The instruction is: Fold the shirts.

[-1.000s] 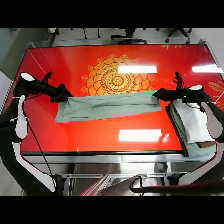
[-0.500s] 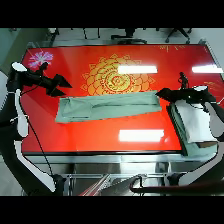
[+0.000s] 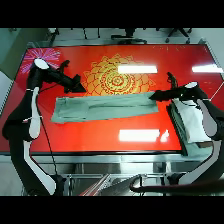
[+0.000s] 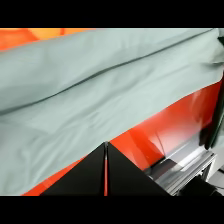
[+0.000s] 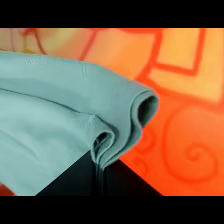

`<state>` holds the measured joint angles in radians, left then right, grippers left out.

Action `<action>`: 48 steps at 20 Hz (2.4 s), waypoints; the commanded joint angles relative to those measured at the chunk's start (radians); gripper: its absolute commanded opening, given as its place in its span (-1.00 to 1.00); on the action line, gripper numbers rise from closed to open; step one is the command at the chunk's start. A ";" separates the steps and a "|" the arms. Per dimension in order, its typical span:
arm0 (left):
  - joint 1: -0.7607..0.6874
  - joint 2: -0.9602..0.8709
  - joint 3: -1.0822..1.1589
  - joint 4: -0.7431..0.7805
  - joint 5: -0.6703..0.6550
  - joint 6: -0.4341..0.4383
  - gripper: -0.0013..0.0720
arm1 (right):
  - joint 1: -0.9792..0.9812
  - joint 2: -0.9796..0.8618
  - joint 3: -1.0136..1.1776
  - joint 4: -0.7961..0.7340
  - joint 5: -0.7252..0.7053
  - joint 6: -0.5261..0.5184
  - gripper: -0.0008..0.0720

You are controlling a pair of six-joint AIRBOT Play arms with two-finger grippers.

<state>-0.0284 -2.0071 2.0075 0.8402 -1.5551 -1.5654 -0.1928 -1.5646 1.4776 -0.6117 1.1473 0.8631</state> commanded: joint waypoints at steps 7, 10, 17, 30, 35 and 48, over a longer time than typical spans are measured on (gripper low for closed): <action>-0.394 -0.129 -0.089 -0.005 0.470 0.029 -0.92 | 0.000 0.238 0.251 0.120 0.341 0.175 -0.94; -0.503 -0.191 -0.047 -0.005 0.586 0.007 -0.92 | -0.001 0.322 0.280 0.150 0.351 0.215 -0.94; -0.528 -0.148 0.052 -0.085 0.518 -0.007 -0.92 | 0.002 0.341 0.279 0.148 0.406 0.228 -0.94; 0.069 0.618 0.027 -0.419 0.153 0.157 -0.92 | 0.610 0.097 0.271 0.145 -0.143 0.233 -0.93; 0.094 0.769 -0.075 -0.414 0.152 0.204 -0.92 | 0.918 -0.133 0.272 0.145 -0.574 0.130 0.32; 0.095 0.874 -0.227 -0.414 0.176 0.249 -0.92 | 0.253 0.119 0.270 -0.164 0.142 0.397 0.73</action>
<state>0.0650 -1.1385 1.7863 0.4252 -1.3800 -1.3186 0.2279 -1.4818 1.7489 -0.6056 1.0897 1.1282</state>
